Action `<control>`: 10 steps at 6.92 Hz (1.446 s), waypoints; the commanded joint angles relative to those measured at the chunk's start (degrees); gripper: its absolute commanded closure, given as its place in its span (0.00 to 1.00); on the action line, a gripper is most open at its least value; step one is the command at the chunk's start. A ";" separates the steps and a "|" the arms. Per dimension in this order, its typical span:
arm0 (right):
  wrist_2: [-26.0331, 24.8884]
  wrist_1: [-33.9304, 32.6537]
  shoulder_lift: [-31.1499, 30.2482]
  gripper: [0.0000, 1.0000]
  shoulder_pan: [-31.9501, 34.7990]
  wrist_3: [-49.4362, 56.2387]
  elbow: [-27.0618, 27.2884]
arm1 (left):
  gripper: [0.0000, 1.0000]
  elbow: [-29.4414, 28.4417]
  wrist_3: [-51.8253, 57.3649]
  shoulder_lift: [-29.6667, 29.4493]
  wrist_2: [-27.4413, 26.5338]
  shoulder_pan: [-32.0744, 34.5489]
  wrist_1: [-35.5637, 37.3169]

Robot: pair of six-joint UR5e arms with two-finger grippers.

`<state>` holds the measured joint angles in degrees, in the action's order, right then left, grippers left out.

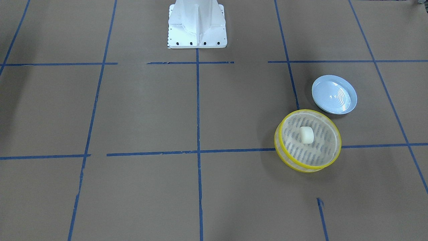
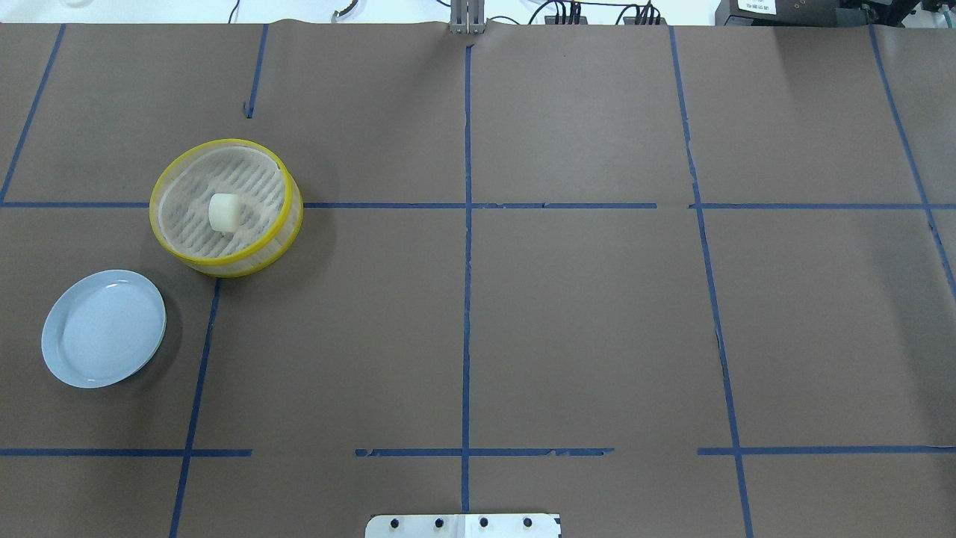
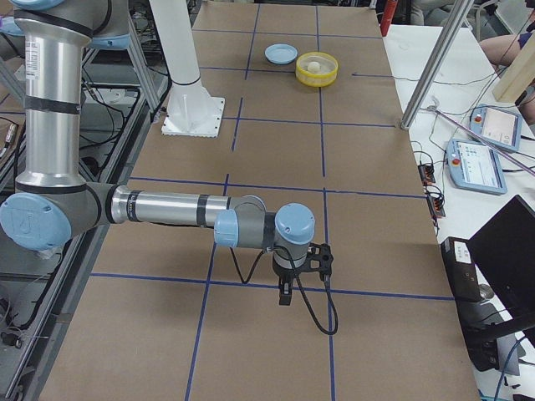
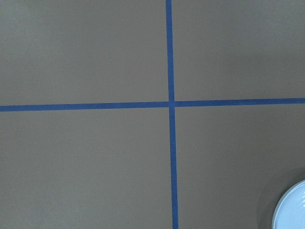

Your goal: Place bun in steamer

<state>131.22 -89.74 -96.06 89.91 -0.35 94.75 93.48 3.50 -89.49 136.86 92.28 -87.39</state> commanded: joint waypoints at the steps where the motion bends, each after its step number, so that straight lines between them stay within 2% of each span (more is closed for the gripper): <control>1: 0.00 0.00 0.00 0.00 0.00 0.00 0.00 | 0.00 0.64 -0.07 1.07 0.07 0.09 -1.47; 3: 0.00 0.00 0.00 0.00 0.00 0.00 0.00 | 0.00 1.79 -0.25 2.38 -0.81 0.09 -1.03; 10: 0.00 0.00 0.00 0.00 0.00 0.00 0.00 | 0.00 1.97 -0.25 1.51 -0.81 0.18 -0.94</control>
<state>131.22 -89.74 -96.06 89.91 -0.35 94.75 95.52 3.25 -87.86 136.08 92.40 -88.27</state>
